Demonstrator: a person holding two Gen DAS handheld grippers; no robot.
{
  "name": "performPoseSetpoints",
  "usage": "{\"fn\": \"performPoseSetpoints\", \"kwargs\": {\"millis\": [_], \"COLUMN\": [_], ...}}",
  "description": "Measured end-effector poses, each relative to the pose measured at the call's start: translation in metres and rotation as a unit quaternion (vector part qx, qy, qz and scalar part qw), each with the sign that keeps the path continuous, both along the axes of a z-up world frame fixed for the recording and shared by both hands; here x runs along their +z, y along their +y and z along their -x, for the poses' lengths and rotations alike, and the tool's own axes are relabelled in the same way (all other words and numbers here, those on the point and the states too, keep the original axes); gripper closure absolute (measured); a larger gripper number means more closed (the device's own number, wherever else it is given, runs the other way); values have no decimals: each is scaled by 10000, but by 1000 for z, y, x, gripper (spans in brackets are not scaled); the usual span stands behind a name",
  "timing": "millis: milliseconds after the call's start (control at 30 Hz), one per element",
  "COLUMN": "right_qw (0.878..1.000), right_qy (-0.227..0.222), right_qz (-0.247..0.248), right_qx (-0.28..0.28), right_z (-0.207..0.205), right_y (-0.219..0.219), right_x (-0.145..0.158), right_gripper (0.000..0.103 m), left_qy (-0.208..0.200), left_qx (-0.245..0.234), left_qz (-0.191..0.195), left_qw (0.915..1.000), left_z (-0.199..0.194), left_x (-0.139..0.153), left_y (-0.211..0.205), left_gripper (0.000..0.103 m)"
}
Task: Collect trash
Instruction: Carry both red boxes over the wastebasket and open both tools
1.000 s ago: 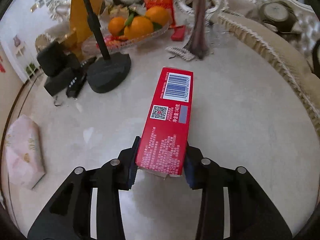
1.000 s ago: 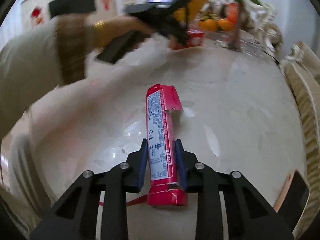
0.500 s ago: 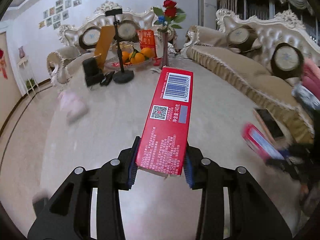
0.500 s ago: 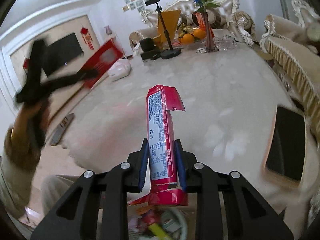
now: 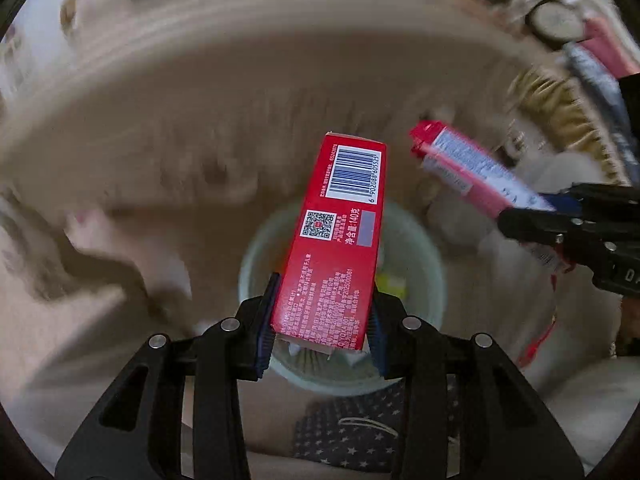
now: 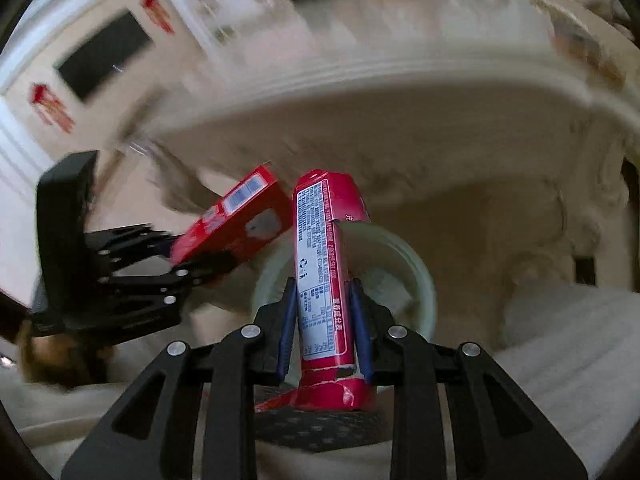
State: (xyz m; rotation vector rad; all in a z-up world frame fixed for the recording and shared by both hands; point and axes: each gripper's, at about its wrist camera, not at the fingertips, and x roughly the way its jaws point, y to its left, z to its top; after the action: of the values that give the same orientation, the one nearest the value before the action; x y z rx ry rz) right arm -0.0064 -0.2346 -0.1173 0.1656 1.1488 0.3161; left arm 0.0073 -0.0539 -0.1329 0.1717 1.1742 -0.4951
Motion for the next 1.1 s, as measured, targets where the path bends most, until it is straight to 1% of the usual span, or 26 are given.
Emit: {"fn": "performPoseSetpoints", "kwargs": {"millis": [67, 167, 200, 233, 300, 333, 367, 400, 433, 467, 500, 533, 600, 700, 767, 800, 833, 867, 933, 967, 1000, 1100], "right_qw": [9994, 9972, 9961, 9954, 9938, 9930, 9922, 9913, 9905, 9896, 9893, 9902, 9920, 9919, 9924, 9924, 9925, 9932, 9929, 9918, 9905, 9883], "right_qy": [336, 678, 790, 854, 980, 1029, 1065, 1110, 1138, 1152, 1132, 1103, 1058, 1091, 1040, 962, 858, 660, 171, -11, -190, -364], "right_qz": [57, 315, 380, 424, 480, 530, 585, 642, 695, 820, 902, 852, 677, 616, 614, 709, 806, 911, 1130, 1222, 1292, 1351], "right_qx": [-2, 61, 98, 136, 226, 254, 277, 309, 337, 270, 156, 99, -78, -214, -256, -297, -315, -308, -332, -366, -426, -610], "right_z": [-16, -30, -36, -40, -45, -47, -49, -49, -47, -48, -51, -44, -40, -37, -35, -33, -31, -27, -16, -11, -6, 2], "right_y": [4, 16, 22, 25, 31, 34, 37, 40, 40, 40, 37, 33, 27, 20, 19, 19, 19, 21, 21, 22, 21, 18], "right_x": [-26, -59, -70, -76, -88, -94, -97, -100, -103, -105, -105, -107, -102, -101, -100, -95, -90, -81, -54, -42, -28, -3], "right_gripper": [79, 79, 79, 79, 78, 77, 77, 73, 61, 56, 44, 35, 35, 35, 34, 35, 35, 35, 35, 34, 34, 34], "left_qy": [452, 874, 972, 1112, 1298, 1295, 1262, 1170, 1128, 1128, 1141, 1156, 1148, 1118, 1048, 1016, 916, 793, 259, -11, -177, -622], "left_qx": [86, 232, 269, 328, 411, 439, 452, 469, 484, 516, 561, 590, 653, 727, 757, 769, 775, 768, 733, 744, 772, 1011], "left_qz": [-24, -186, -159, -89, -11, -29, -81, -149, -142, -138, -148, -95, -30, 30, 70, 39, 2, -25, -115, -89, -39, 146], "left_qw": [9989, 9957, 9948, 9932, 9907, 9906, 9909, 9919, 9923, 9922, 9918, 9915, 9912, 9911, 9916, 9918, 9928, 9939, 9969, 9972, 9969, 9928], "left_z": [-6, -15, -16, -17, -17, -16, -16, -14, -13, -13, -13, -14, -20, -23, -22, -22, -20, -18, -11, -9, -8, -11], "left_x": [-32, -75, -82, -91, -102, -105, -107, -108, -108, -109, -110, -111, -109, -108, -102, -100, -94, -87, -56, -37, -23, 22], "left_y": [0, -2, -1, -1, 0, 1, 1, 2, 3, 3, 5, 8, 7, 9, 10, 12, 13, 14, 17, 20, 23, 32], "left_gripper": [65, 63, 63, 61, 44, 25, 17, 17, 17, 16, 14, 13, 13, 13, 13, 13, 13, 13, 13, 13, 13, 13]}}
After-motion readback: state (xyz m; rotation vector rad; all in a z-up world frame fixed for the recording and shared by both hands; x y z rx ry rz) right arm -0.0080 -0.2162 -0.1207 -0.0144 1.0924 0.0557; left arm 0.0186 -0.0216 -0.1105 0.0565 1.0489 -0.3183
